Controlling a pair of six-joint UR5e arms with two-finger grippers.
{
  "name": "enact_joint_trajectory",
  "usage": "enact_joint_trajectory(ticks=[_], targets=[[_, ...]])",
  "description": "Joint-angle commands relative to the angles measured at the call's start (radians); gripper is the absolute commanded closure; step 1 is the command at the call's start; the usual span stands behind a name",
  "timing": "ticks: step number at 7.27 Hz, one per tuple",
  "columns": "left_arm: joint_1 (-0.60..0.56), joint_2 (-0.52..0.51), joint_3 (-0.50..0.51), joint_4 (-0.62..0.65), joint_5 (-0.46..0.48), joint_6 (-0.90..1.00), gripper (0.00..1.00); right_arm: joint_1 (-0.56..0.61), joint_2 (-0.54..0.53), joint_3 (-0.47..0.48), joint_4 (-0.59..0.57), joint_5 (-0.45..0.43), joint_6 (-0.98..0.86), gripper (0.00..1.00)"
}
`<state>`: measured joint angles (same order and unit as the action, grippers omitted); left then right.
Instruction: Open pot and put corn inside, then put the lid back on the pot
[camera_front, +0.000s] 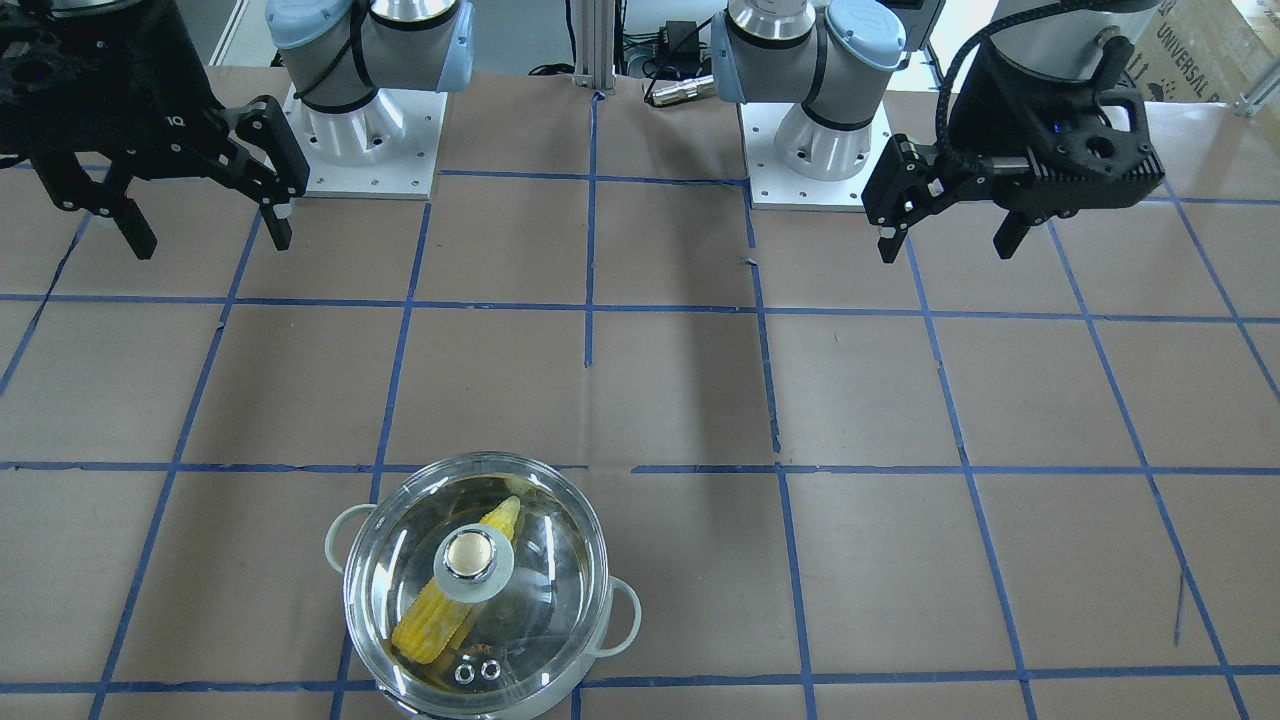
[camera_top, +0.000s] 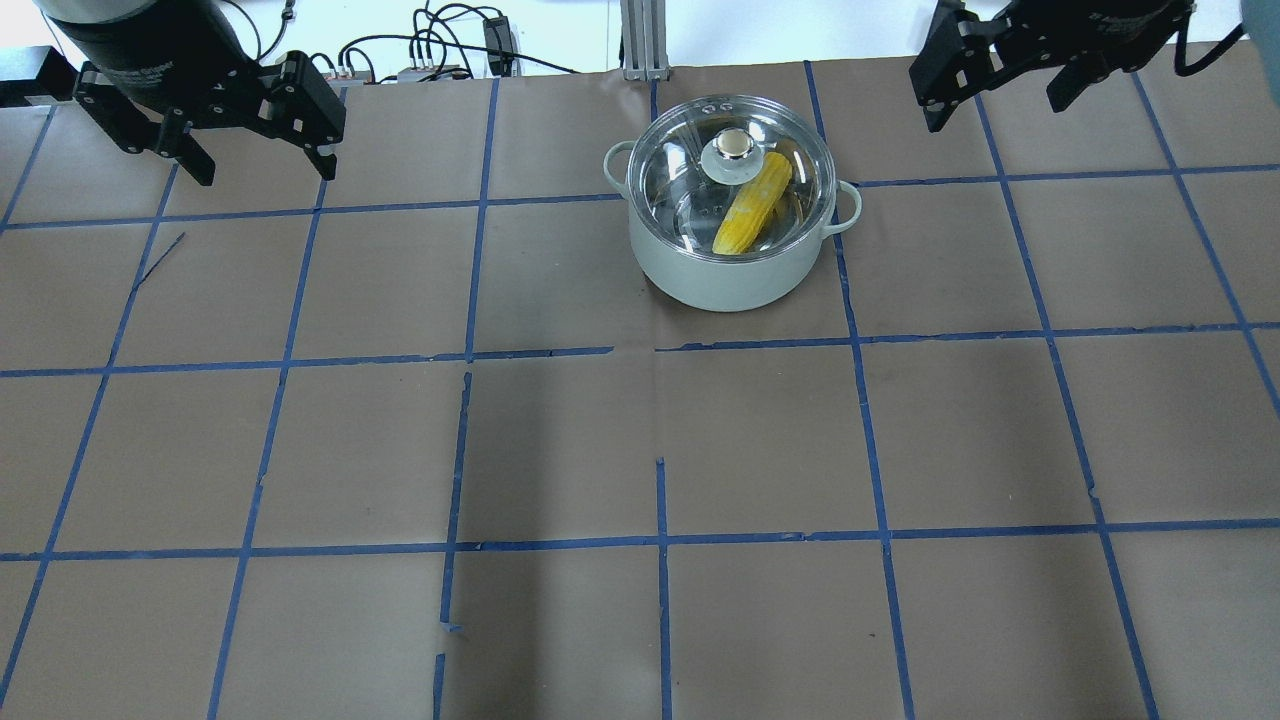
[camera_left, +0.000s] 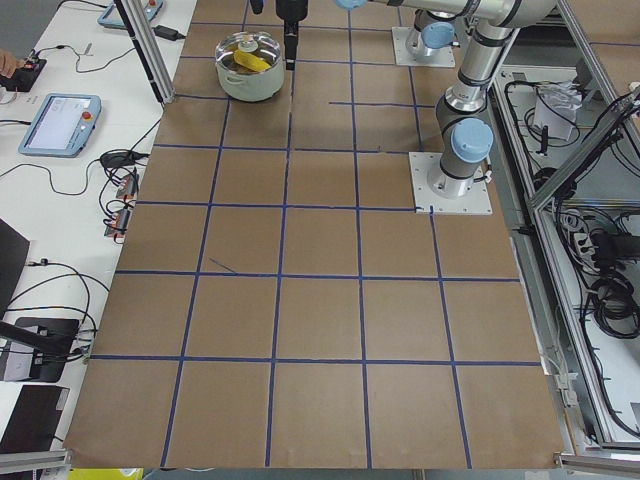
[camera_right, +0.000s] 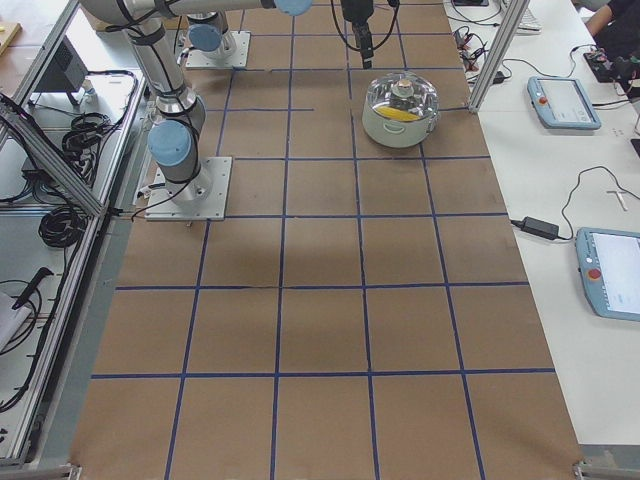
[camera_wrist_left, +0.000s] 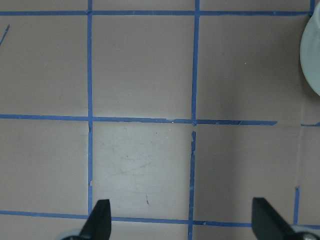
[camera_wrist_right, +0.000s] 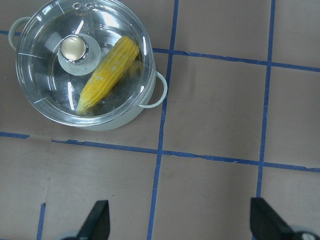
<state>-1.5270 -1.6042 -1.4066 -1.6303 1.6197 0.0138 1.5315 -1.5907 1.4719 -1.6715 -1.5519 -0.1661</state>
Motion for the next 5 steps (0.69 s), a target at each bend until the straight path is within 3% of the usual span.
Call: enact_joint_trajectory(ticks=[1,5], targets=[[-0.001,-0.005,0.0,0.003,-0.001,-0.001,0.0,0.013,0.005,-0.005,0.009,-0.01,0.002,0.0],[-0.001,0.0,0.0,0.004,-0.006,0.0,0.0,0.015,0.003,0.002,0.009,-0.014,0.0,0.0]])
